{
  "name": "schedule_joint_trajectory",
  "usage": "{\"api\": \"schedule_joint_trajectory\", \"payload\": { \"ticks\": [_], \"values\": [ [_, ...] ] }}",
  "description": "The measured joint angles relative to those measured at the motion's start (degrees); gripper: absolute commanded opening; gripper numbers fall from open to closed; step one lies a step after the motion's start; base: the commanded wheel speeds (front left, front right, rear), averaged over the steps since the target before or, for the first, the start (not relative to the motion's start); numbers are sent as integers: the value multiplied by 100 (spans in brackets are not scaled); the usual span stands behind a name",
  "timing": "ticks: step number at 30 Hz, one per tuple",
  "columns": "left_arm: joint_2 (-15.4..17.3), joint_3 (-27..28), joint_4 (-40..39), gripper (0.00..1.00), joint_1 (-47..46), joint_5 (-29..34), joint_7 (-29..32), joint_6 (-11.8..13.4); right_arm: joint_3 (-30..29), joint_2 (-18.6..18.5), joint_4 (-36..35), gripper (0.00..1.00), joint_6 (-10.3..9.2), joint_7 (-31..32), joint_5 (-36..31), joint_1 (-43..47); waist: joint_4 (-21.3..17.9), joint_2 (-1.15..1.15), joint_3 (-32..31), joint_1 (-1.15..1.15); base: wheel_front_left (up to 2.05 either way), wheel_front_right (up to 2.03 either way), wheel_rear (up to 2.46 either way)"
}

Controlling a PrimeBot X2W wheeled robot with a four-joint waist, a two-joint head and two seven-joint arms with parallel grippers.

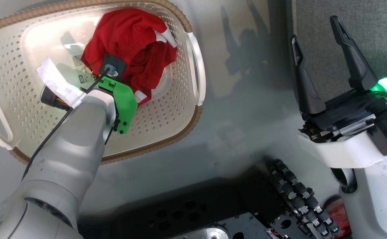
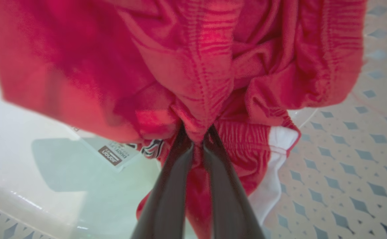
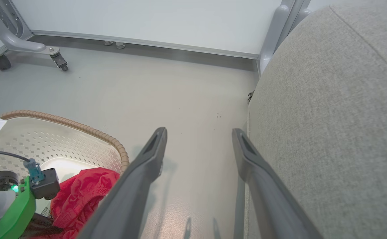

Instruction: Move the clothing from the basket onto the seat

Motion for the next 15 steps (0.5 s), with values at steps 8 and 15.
{"api": "schedule_joint_trajectory", "payload": {
  "ticks": [8, 15],
  "values": [
    [89, -27, 11, 0, -39, -53, -511, -105, 41, 48, 66, 100, 0, 0, 43, -225, -5, 0, -86, 0, 0, 0, 0],
    [20, -24, 11, 0, 30, -64, -1183, -71, 55, 53, 185, 100, 0, 0, 46, -308, 10, 0, -370, 0, 0, 0, 0]
  ]
}}
